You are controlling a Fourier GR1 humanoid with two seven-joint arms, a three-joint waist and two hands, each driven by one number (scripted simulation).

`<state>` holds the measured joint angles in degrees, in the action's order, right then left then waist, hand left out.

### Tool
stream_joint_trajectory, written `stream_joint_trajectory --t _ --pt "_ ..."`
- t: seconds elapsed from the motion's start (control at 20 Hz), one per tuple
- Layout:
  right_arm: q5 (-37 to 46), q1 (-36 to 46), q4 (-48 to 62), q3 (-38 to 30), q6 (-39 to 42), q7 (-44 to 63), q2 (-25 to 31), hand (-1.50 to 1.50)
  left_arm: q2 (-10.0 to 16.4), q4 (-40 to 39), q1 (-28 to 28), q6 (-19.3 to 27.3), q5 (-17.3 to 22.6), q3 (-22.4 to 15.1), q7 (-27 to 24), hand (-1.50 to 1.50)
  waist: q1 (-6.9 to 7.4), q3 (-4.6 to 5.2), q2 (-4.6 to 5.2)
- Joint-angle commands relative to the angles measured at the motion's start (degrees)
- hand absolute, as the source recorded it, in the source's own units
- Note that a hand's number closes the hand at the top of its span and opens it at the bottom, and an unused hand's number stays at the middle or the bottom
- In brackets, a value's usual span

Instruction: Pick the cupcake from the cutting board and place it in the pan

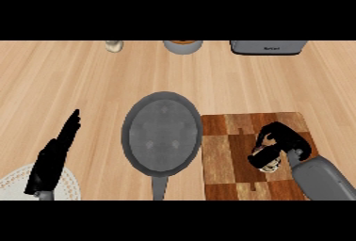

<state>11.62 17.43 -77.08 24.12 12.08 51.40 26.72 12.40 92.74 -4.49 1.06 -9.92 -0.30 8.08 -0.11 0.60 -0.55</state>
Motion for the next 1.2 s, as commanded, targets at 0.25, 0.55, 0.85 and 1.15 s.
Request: stream_joint_trajectory --t 0.25,0.55,0.85,1.15 --pt "18.0 -1.2 -11.5 4.7 -7.3 -14.7 11.0 1.50 -0.4 -0.1 -0.9 -0.1 -0.3 -0.1 0.7 0.00 -0.54 -0.59 0.20" --pt "26.1 3.6 -23.3 2.1 -19.1 -22.3 12.1 1.50 0.3 0.1 -0.5 -0.5 0.1 0.7 0.7 0.00 -0.85 -0.65 -0.10" --pt "28.9 9.9 -24.2 2.3 -16.3 -21.8 5.7 1.50 1.0 -0.3 1.0 -1.6 -0.1 1.4 -0.4 0.00 0.59 -0.58 0.56" --pt "27.8 18.9 -15.6 3.4 -14.6 -20.2 -8.1 1.50 -1.1 0.8 -1.5 -1.7 -0.7 -0.6 -0.7 0.00 1.40 -0.57 0.71"
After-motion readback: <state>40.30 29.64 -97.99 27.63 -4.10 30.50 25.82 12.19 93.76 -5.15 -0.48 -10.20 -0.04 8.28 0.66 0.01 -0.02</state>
